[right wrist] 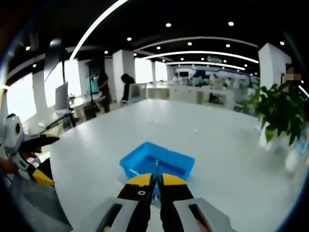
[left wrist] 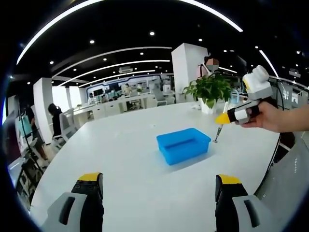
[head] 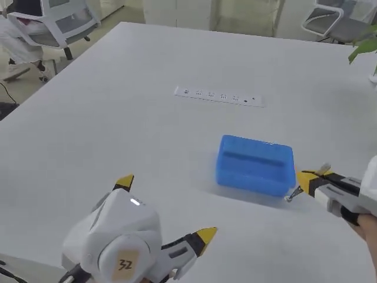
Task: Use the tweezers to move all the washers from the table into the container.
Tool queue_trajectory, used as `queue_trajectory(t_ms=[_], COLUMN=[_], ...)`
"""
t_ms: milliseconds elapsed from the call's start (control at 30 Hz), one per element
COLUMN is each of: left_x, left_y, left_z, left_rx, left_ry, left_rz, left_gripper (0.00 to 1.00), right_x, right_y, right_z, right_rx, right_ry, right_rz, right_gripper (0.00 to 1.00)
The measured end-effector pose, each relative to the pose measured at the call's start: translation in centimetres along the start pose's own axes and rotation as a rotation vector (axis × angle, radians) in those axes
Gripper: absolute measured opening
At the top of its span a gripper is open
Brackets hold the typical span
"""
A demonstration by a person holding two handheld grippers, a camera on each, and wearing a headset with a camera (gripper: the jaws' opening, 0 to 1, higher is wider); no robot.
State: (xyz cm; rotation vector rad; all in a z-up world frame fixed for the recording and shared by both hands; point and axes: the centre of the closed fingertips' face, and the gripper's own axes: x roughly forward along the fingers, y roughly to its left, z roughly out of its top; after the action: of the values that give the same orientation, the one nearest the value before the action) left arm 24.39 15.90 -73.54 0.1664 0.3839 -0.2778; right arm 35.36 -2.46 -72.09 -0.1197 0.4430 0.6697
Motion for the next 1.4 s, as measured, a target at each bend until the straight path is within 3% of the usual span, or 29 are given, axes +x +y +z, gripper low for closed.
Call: queue_trajectory(t_ms=[167,400,533,700,1167,1400], left_x=[0.0,0.1,0.2,0.2,0.4,0.4], left_y=[0.1,0.3,0.4,0.5,0.8,1.0], left_z=[0.0,-0.2,-0.3,-0.6,-1.2,-1.4], left_rx=[-0.002,-0.005,-0.006,0.002,0.019,0.028], left_ry=[0.002,0.012,0.016,0.032,0.069,0.081], left_rz=[0.002,0.011,0.014,0.020,0.041,0.050], left_gripper=[0.99,0.99,0.99,0.99,0.99,0.99], right_x=[1.9,4.1,5.3,7.4,8.8,8.7], right_y=[-0.2,-0.7,-0.9,-1.7,-1.9,-2.0], right_z=[1.6,1.8,1.0,-1.1,-4.5,-4.5], right_rx=[-0.024,-0.033,-0.040,-0.021,-0.040,-0.044], right_ry=[-0.019,-0.011,0.009,0.056,0.153,0.148], right_rz=[0.003,-0.002,-0.009,-0.004,0.011,0.011], right_gripper=[0.02,0.02,0.02,0.02,0.02,0.02])
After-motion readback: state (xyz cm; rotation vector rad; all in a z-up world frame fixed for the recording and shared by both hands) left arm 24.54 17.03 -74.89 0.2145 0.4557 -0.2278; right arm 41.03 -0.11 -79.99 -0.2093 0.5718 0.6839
